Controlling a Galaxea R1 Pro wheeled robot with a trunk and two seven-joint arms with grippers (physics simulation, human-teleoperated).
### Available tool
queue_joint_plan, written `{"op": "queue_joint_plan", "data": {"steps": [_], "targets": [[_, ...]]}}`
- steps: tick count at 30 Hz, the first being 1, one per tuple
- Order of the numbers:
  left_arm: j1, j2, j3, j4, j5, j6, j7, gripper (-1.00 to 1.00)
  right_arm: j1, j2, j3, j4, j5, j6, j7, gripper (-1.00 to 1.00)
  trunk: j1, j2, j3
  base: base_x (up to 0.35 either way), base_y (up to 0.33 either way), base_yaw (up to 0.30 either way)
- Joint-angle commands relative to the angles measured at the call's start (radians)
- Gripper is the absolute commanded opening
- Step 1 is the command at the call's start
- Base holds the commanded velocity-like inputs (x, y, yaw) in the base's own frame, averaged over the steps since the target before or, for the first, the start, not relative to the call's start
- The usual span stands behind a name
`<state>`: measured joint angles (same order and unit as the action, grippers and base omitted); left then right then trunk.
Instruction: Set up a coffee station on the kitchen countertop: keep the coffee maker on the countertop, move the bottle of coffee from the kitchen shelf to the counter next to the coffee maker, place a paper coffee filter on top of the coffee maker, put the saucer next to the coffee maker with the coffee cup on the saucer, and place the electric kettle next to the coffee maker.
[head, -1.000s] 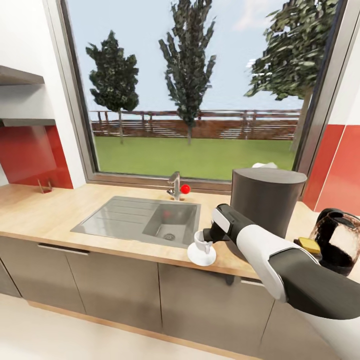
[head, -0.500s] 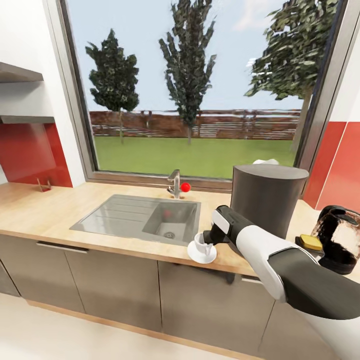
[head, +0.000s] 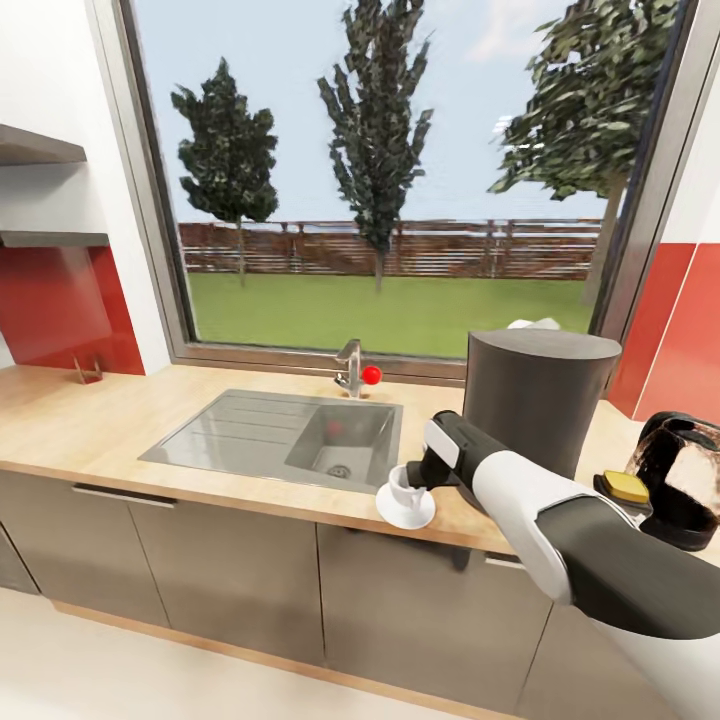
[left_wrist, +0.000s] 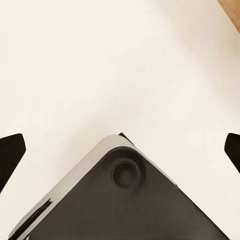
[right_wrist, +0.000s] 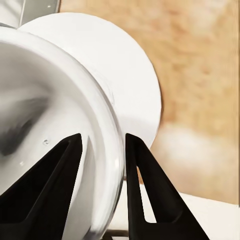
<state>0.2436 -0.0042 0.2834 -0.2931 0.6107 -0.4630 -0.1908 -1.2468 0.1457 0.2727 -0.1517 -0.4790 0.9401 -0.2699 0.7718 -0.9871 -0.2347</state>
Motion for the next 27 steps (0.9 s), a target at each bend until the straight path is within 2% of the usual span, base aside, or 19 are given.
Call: {"op": "queue_joint_plan", "data": {"steps": [1,11,19,27], "targets": [[0.000,0.000,0.002,-0.002,0.011,0.001,-0.009,1.00,0.000,-0.002,0.005,0.000,-0.012,0.003,-0.008,-1.00,0.000,-0.001,-0.001,0.002,0.001,0.000],[0.000,0.000,0.002,-0.003,0.011,0.002,-0.009,1.00,0.000,-0.004,0.005,0.002,-0.012,0.002,-0.008,-1.00,0.000,-0.001,-0.001,0.000,0.000,0.000],[0.000,0.000,0.002,-0.003,0.011,0.003,-0.009,1.00,0.000,0.000,0.005,0.002,-0.012,0.002,-0.008,-1.00,0.031,-0.057,-0.026,0.000,0.000,0.000],[0.000,0.000,0.002,-0.002,0.011,0.003,-0.009,1.00,0.000,-0.001,0.005,0.002,-0.012,0.002,-0.008,-1.00,0.035,-0.064,-0.029,0.000,0.000,0.000]]}}
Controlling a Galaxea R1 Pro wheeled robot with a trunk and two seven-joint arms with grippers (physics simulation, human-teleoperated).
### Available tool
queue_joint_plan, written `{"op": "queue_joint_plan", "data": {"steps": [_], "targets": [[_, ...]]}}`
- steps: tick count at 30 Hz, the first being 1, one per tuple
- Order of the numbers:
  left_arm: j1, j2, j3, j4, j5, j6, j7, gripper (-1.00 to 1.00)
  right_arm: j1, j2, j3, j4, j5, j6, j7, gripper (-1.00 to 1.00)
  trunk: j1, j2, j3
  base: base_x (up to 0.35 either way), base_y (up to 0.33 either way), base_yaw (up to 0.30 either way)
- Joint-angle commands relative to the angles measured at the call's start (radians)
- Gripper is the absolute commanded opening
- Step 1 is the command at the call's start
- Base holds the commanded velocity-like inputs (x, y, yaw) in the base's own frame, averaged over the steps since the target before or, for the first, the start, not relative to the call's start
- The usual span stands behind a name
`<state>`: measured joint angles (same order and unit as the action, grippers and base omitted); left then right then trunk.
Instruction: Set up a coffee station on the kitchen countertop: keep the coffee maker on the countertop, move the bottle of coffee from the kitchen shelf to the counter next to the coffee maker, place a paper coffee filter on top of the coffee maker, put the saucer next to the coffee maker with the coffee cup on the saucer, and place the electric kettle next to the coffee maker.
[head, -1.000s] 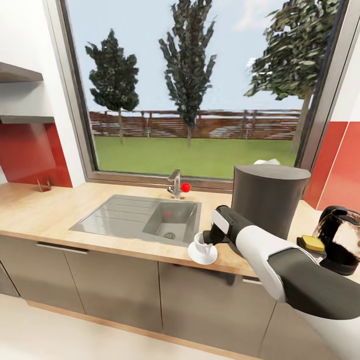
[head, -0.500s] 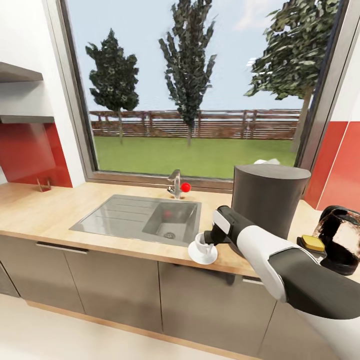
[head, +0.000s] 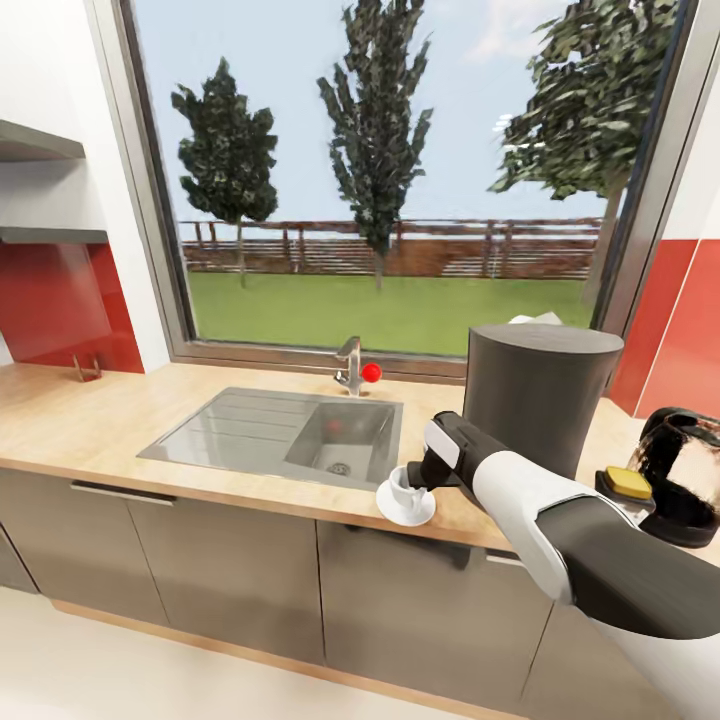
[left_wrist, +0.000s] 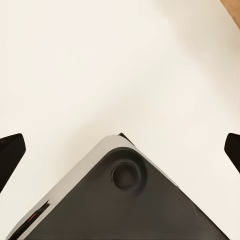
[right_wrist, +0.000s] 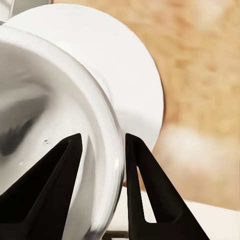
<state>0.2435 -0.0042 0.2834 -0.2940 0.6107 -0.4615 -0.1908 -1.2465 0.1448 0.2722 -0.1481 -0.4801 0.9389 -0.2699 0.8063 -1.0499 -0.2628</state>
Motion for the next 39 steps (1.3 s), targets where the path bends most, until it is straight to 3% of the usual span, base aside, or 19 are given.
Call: {"op": "queue_joint_plan", "data": {"steps": [1,10,21,34,39], "targets": [[0.000,0.000,0.002,-0.002,0.011,0.001,-0.009,1.00,-0.001,0.000,0.005,-0.001,-0.011,0.003,-0.008,-1.00,0.004,-0.008,-0.004,0.000,0.000,0.000],[0.000,0.000,0.002,-0.001,0.011,0.001,-0.009,1.00,-0.001,0.000,0.005,-0.001,-0.011,0.003,-0.008,-1.00,0.023,-0.043,-0.020,0.000,0.000,0.000],[0.000,0.000,0.002,-0.001,0.011,0.001,-0.009,1.00,-0.001,0.001,0.005,0.003,-0.011,0.002,-0.008,-1.00,0.023,-0.043,-0.020,0.000,0.000,0.000],[0.000,0.000,0.002,-0.001,0.011,0.001,-0.009,1.00,-0.001,0.001,0.005,0.006,-0.011,-0.008,-0.008,-1.00,0.054,-0.099,-0.045,0.000,0.000,0.000],[0.000,0.000,0.002,-0.001,0.012,0.001,-0.009,1.00,-0.001,0.001,0.005,0.007,-0.011,-0.008,-0.008,-1.00,0.054,-0.099,-0.045,0.000,0.000,0.000]]}}
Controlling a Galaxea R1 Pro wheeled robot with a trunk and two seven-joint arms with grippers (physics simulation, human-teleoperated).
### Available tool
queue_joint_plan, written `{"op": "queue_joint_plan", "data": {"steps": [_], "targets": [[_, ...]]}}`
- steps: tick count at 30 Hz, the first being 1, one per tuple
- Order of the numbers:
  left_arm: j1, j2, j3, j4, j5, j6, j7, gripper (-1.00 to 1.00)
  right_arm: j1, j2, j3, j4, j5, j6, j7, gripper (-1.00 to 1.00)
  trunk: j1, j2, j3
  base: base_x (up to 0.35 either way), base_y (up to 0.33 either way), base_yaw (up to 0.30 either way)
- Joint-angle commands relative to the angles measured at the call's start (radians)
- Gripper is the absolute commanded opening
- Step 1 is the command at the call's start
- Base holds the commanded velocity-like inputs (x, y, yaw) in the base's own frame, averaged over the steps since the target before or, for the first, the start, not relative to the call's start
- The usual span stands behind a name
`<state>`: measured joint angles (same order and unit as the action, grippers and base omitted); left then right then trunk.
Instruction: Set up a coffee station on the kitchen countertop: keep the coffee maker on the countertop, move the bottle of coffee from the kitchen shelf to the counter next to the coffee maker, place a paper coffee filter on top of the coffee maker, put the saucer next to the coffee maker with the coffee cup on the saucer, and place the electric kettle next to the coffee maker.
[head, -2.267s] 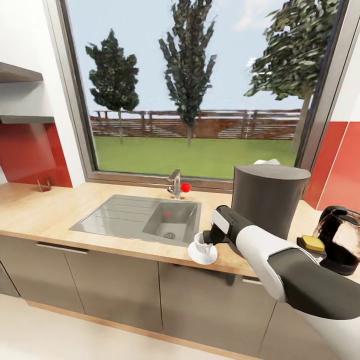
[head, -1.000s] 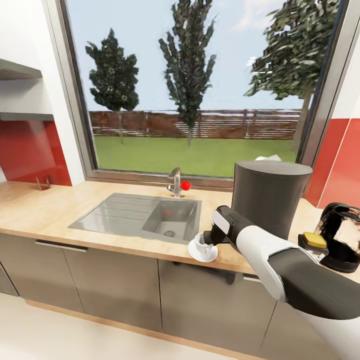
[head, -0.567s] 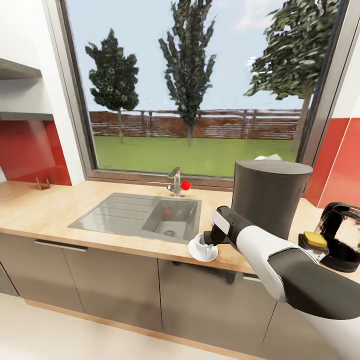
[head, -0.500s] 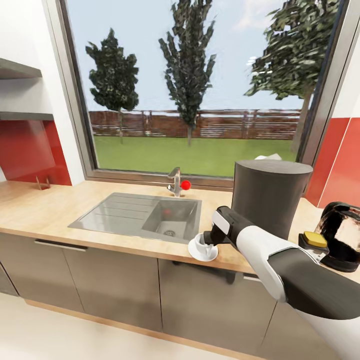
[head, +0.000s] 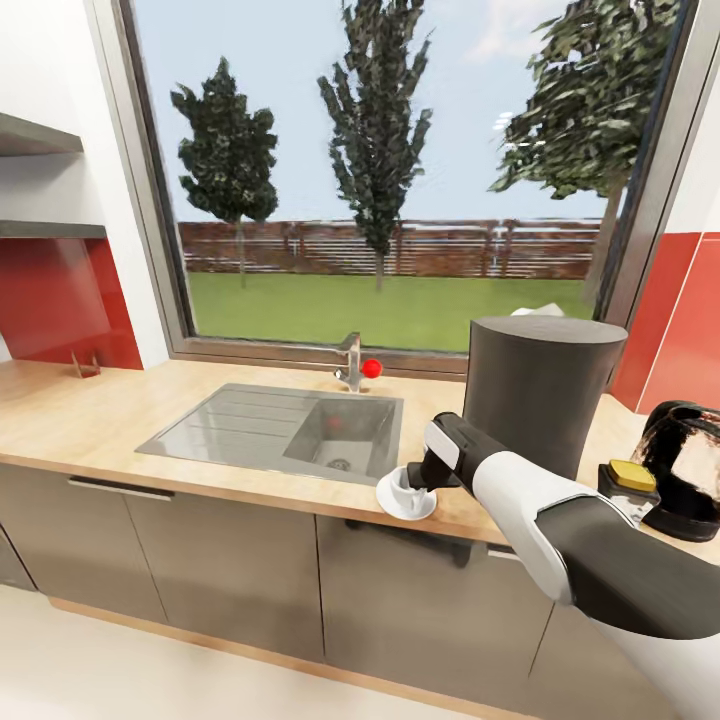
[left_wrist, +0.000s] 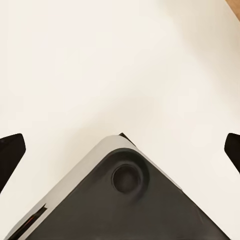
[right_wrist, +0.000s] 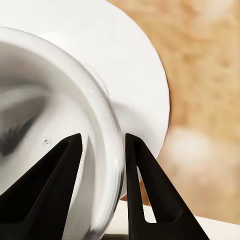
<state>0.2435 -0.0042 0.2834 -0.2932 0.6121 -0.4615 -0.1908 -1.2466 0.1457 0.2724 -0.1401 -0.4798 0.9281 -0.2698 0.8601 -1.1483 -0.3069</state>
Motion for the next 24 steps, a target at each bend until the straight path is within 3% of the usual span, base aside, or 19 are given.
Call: {"op": "queue_joint_plan", "data": {"steps": [1,11,12,24], "targets": [[0.000,0.000,0.002,-0.001,0.011,0.001,-0.009,1.00,-0.001,0.000,0.005,-0.001,-0.011,0.003,-0.008,-1.00,0.000,-0.001,-0.001,0.000,0.000,0.000],[0.000,0.000,0.002,-0.001,0.019,0.001,-0.009,1.00,-0.001,0.002,0.005,0.012,-0.002,0.000,-0.008,-1.00,0.000,-0.001,-0.001,0.000,0.000,0.000],[0.000,0.000,0.002,-0.001,0.024,0.001,-0.009,1.00,-0.001,0.002,0.005,0.013,0.000,-0.002,-0.008,1.00,0.000,-0.001,-0.001,0.000,0.000,0.000],[0.000,0.001,0.002,-0.001,0.037,0.001,-0.009,1.00,-0.001,0.004,0.005,0.014,0.001,-0.007,-0.008,1.00,0.000,-0.001,-0.001,0.000,0.000,0.000]]}}
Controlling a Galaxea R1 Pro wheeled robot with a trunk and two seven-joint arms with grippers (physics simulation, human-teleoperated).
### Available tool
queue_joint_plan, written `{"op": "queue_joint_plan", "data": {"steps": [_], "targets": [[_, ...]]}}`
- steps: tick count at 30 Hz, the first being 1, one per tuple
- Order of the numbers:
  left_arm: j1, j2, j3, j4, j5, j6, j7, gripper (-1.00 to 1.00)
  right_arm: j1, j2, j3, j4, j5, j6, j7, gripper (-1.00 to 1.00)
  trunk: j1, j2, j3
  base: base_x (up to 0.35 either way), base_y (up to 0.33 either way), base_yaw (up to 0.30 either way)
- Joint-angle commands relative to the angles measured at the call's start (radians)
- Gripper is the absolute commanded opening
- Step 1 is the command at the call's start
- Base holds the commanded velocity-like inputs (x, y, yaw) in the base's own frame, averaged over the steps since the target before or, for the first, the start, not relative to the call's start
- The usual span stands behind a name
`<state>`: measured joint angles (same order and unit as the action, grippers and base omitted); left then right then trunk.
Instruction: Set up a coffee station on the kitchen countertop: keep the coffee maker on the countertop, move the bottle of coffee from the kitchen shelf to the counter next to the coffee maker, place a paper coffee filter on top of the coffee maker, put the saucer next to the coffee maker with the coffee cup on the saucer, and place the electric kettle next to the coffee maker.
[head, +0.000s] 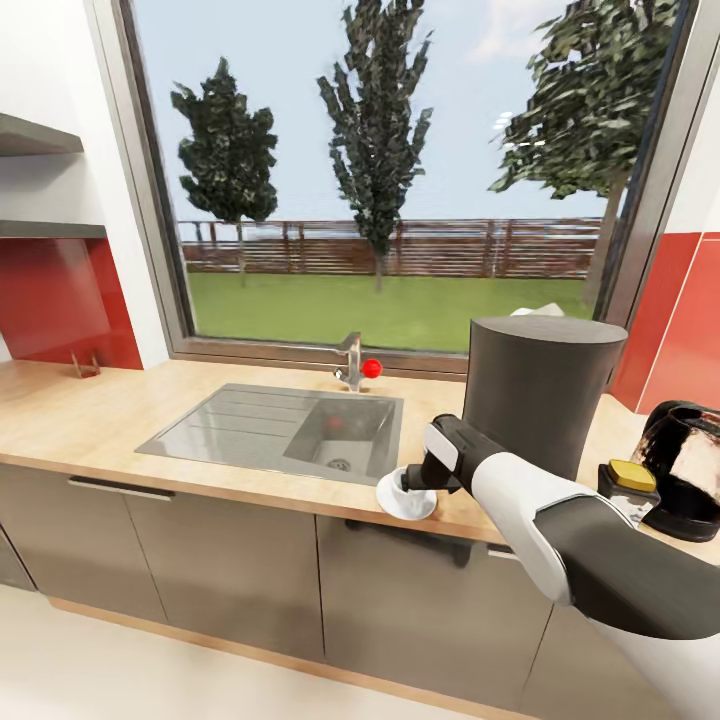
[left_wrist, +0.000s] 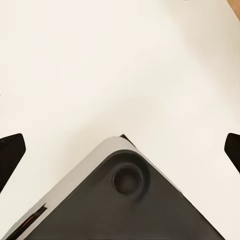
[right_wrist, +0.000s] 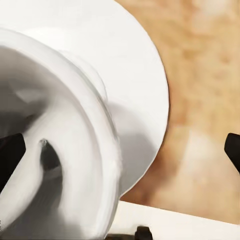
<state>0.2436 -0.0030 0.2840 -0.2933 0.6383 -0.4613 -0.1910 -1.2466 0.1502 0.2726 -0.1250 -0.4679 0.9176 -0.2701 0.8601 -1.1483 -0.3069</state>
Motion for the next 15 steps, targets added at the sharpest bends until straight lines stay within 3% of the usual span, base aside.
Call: {"op": "queue_joint_plan", "data": {"steps": [1,6,15], "targets": [[0.000,0.000,0.001,-0.001,0.011,0.001,-0.008,1.00,0.000,0.000,0.005,-0.001,-0.011,0.003,-0.008,1.00,0.000,-0.001,-0.001,0.000,0.000,0.000],[0.000,0.001,0.001,-0.001,0.011,0.001,-0.008,1.00,0.000,0.001,0.005,-0.001,-0.011,0.003,-0.008,1.00,0.000,-0.001,-0.001,0.000,0.000,0.000],[0.000,0.006,0.001,-0.001,0.011,0.003,-0.008,1.00,0.000,0.002,0.005,-0.002,-0.011,0.003,-0.008,1.00,-0.034,0.062,0.027,0.000,0.000,0.000]]}}
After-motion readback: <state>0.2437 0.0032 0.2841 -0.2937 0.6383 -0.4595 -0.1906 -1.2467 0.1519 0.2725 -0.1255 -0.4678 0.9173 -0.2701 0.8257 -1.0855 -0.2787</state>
